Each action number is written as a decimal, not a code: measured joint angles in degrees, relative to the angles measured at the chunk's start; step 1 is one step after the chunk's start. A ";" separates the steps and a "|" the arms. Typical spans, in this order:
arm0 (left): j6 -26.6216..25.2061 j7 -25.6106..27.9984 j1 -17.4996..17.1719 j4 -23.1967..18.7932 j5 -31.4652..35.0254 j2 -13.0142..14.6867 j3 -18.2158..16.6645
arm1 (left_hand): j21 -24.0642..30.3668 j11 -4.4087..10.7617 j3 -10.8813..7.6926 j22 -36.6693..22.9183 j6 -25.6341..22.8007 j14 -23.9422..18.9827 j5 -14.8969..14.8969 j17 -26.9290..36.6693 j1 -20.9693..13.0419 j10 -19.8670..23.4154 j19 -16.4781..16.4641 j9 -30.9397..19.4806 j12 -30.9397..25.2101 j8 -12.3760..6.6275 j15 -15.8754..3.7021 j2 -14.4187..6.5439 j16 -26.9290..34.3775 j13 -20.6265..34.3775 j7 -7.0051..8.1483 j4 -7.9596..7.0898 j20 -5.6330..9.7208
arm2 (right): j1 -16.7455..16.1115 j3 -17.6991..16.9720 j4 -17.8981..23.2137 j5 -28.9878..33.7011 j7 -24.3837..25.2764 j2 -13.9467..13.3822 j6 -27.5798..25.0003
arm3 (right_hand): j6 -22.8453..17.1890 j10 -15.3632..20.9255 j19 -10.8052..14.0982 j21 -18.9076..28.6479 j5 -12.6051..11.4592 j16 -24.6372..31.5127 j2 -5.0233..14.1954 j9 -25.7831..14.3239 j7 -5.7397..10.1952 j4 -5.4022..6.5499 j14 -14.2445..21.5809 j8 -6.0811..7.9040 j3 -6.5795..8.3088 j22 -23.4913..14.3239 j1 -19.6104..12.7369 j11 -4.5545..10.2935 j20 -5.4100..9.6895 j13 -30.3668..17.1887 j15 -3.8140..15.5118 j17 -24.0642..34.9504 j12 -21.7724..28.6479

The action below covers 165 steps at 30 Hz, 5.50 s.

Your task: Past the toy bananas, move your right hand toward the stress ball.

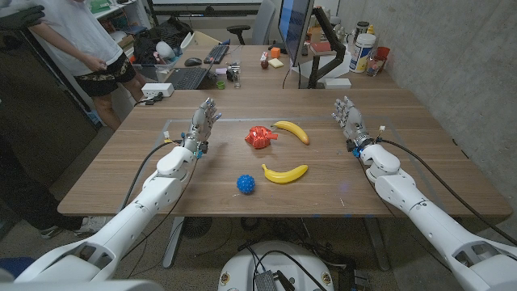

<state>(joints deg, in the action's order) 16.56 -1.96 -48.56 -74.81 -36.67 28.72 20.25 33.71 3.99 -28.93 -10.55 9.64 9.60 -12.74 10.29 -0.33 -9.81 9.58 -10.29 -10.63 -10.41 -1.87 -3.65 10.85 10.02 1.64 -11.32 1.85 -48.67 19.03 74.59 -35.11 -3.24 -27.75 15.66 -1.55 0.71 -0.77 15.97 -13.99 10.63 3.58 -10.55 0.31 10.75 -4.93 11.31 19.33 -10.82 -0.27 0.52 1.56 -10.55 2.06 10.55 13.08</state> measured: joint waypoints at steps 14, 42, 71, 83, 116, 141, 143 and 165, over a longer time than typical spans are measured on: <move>-1.62 -1.42 -1.27 -1.12 2.77 -1.96 -2.88 | 0.00 0.00 -0.07 0.01 0.00 -0.01 0.00 0.10 0.00 0.00 -0.01 0.01 0.00 0.00 0.00 0.00 0.00 0.00 0.00 -0.07 0.00 | -1.89 -7.56 0.78 6.11 -4.19 5.43 -2.36 | -0.31 0.53 0.20 0.00 0.01 0.30 0.00 0.01 -0.31 -0.24 0.39 0.00 0.24 0.01 0.00 0.10 0.19 0.00 -0.12 -0.16 0.00; -3.45 -3.30 -2.80 -2.44 6.38 -4.74 -6.73 | 0.00 -0.01 -0.06 0.02 0.20 -0.01 0.00 0.11 0.00 0.01 -0.01 0.02 0.00 -0.40 0.01 0.00 -0.01 -0.02 0.21 -0.06 -0.01 | -3.18 -14.61 0.27 12.96 -10.44 11.23 1.14 | -4.10 4.01 2.48 0.44 0.04 0.45 0.60 0.02 0.01 -0.88 3.52 0.92 1.35 -0.09 -0.60 0.30 0.40 0.01 -0.20 -0.70 0.82; -3.91 -4.28 -3.08 -2.63 7.83 -5.88 -8.30 | -0.26 -0.01 0.10 0.02 0.18 -0.01 0.00 0.12 0.00 0.02 -0.02 0.03 0.00 -0.40 0.01 0.01 -0.01 -0.02 0.62 0.10 -0.01 | -3.95 -16.28 1.63 15.48 -12.28 12.60 5.28 | -5.25 4.82 2.46 0.44 0.05 0.17 0.89 0.03 0.54 -1.34 3.92 0.98 2.27 -0.10 -1.22 0.50 0.39 0.02 -0.21 -0.96 0.81; -3.93 -4.62 -3.08 -2.40 7.98 -6.10 -8.65 | -0.26 -0.01 0.10 0.02 0.18 -0.01 0.00 0.12 0.00 0.02 -0.02 0.03 0.00 -0.40 0.01 0.01 -0.01 -0.03 0.62 0.09 -0.01 | -3.97 -16.27 2.08 16.04 -13.22 12.78 7.58 | -6.25 5.15 2.46 0.44 0.05 0.17 0.96 0.03 0.51 -1.76 4.36 0.98 2.69 -0.11 -1.74 0.79 0.39 0.02 -0.22 -0.96 0.80; -4.01 -4.88 -3.38 -2.59 8.32 -6.32 -8.88 | -0.26 -0.02 0.10 0.03 0.18 -0.02 -0.19 0.12 0.00 0.02 -0.02 0.04 0.00 -0.40 0.01 0.01 -0.01 -0.03 0.61 0.09 -0.01 | -4.75 -15.71 3.77 18.29 -15.03 13.31 16.16 | -10.59 9.42 3.80 0.44 -0.22 0.17 1.71 0.03 1.28 -2.23 7.82 1.62 4.12 -0.11 -3.27 1.62 0.48 0.16 -0.01 -0.95 1.56; -3.88 -5.15 -3.53 -2.68 8.28 -6.19 -9.14 | -0.26 -0.01 0.59 0.03 0.18 -0.02 -0.40 0.13 0.00 0.01 -0.02 0.04 0.00 -0.40 0.02 0.01 -0.01 -0.03 0.61 0.09 -0.01 | -4.84 -14.74 5.10 20.64 -15.55 13.53 20.42 | -11.68 9.96 4.52 0.44 -0.21 0.17 1.71 0.03 1.65 -2.46 8.75 1.61 4.81 -0.12 -3.26 1.55 0.59 0.15 0.11 -0.94 1.56; -3.88 -5.21 -3.54 -2.68 8.26 -6.16 -9.17 | -0.40 -0.01 0.59 0.03 0.18 -0.02 -0.40 0.13 -0.01 0.01 -0.02 0.04 0.00 -0.40 0.01 0.01 -0.01 -0.03 0.61 0.09 -0.01 | -4.93 -14.63 5.36 20.84 -15.58 13.54 20.75 | -11.78 10.25 4.52 0.44 -0.21 0.17 1.71 0.03 1.75 -2.45 8.85 1.61 4.81 -0.12 -3.25 1.83 0.59 0.15 0.00 -0.94 1.56; -3.58 -5.90 -3.69 -2.28 7.97 -5.98 -9.42 | -0.67 -0.01 0.58 0.03 0.18 -0.02 -0.40 0.13 0.00 0.02 -0.02 0.04 0.00 -0.40 0.01 0.01 -0.01 -0.03 0.60 0.09 -0.01 | -5.42 -13.68 6.63 23.34 -16.16 13.62 24.87 | -12.90 11.65 5.33 0.44 -0.20 0.17 2.32 0.03 2.05 -2.46 10.27 1.61 5.28 -0.12 -3.86 2.32 0.59 0.15 0.00 -0.94 1.56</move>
<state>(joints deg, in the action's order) 12.99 -7.86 -52.25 -77.09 -28.70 22.74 10.84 33.03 3.98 -28.35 -10.52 9.82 9.58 -13.14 10.41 -0.33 -9.79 9.56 -10.25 -10.63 -10.81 -1.85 -3.64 10.83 9.99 2.25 -11.22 1.84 -54.09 5.34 81.22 -11.76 -19.40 -14.13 40.53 -14.45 12.36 4.56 16.40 -14.19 10.80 5.90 -10.52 2.36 8.30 5.34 12.92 24.61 -10.94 -4.13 2.84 2.15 -10.41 2.06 9.61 14.64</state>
